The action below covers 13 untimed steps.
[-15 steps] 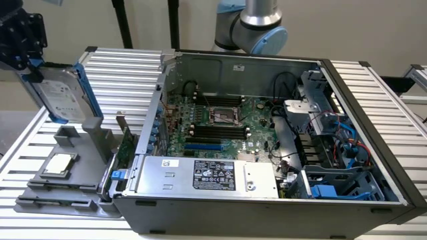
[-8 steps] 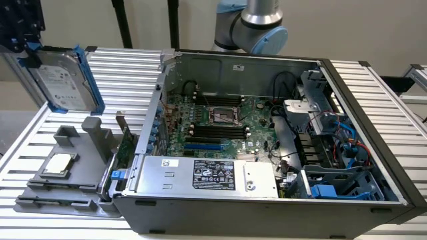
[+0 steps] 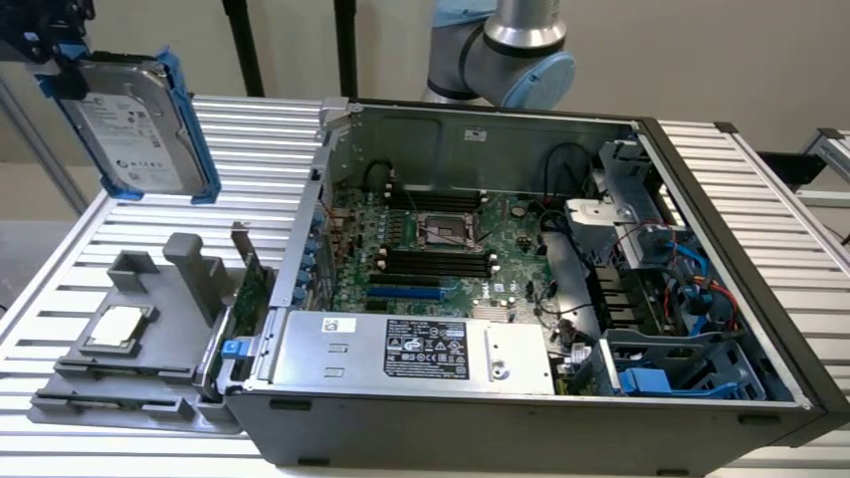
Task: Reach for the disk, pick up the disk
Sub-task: 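Pick up the disk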
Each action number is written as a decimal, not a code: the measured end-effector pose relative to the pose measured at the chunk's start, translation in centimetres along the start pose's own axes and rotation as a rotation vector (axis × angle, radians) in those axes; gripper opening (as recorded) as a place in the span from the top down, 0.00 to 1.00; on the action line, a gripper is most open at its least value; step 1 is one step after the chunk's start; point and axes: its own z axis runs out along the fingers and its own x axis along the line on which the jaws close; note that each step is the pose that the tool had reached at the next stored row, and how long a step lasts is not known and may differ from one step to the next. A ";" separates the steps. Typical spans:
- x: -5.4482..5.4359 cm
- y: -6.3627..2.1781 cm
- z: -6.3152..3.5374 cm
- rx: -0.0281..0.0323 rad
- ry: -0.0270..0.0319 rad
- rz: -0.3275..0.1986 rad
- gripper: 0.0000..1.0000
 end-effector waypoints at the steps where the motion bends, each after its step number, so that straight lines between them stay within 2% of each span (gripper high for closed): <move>1: 0.0 -0.48 -0.46 0.0001 -0.0020 0.000 0.67; 6: 0.2 -2.77 -2.37 -0.0004 -0.0079 0.000 0.67; 13: 0.5 -6.03 -4.41 -0.0013 -0.0167 0.000 0.67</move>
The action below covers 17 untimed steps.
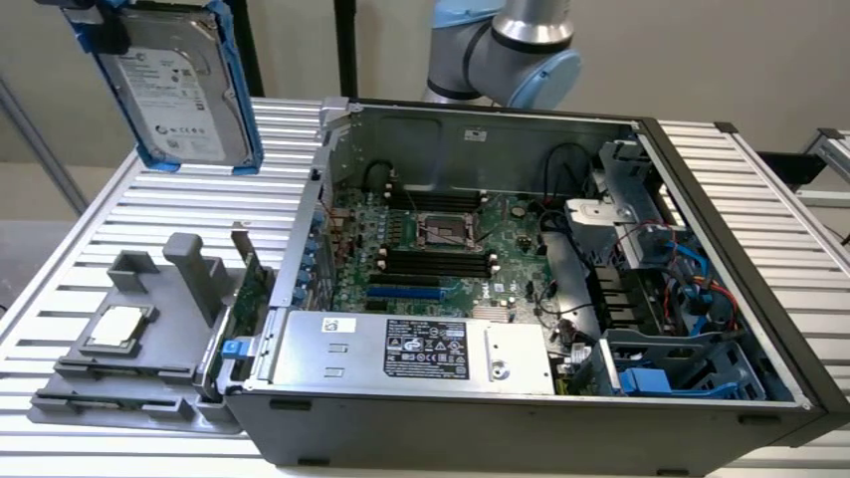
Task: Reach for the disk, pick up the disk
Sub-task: 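Pick up the disk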
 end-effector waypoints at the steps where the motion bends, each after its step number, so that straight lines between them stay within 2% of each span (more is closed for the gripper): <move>1: 0.0 -0.44 -0.22 0.0000 -0.0010 0.000 0.67; 8: 0.4 -3.66 -1.45 -0.0009 -0.0084 0.000 0.67; 17: 1.4 -7.77 -1.52 -0.0009 -0.0097 0.000 0.67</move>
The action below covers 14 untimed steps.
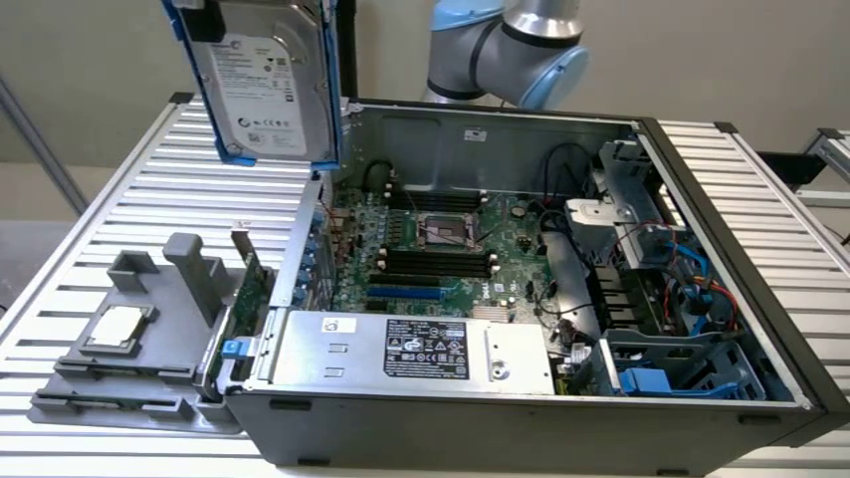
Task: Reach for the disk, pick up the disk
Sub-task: 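Pick up the disk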
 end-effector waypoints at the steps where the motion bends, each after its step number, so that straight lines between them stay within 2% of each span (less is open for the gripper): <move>1: 0.1 -0.45 0.01 0.0000 -0.0001 0.000 0.67; 14: 1.5 -6.42 0.03 -0.0011 0.0000 0.000 0.67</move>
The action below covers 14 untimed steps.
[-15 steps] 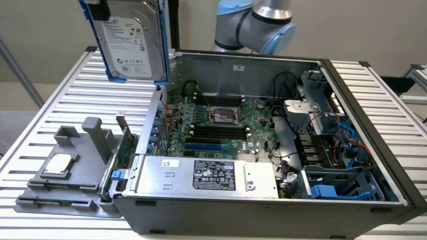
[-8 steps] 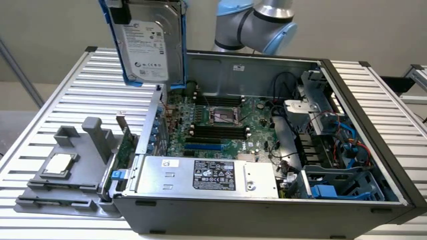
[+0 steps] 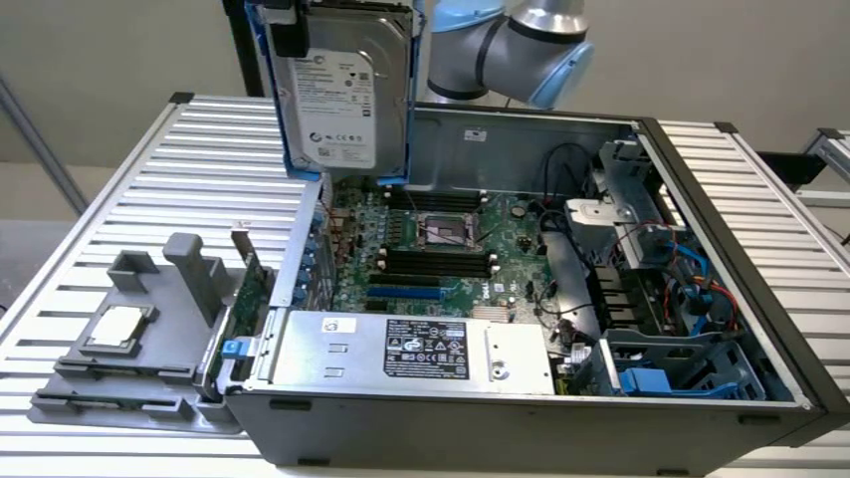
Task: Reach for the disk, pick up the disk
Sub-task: 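Pick up the disk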
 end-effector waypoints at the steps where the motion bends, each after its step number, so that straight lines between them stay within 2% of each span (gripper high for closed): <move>1: 0.1 -0.47 0.00 -0.0001 0.0000 0.000 0.67; 14: 1.5 -6.43 0.03 -0.0015 0.0001 0.000 0.67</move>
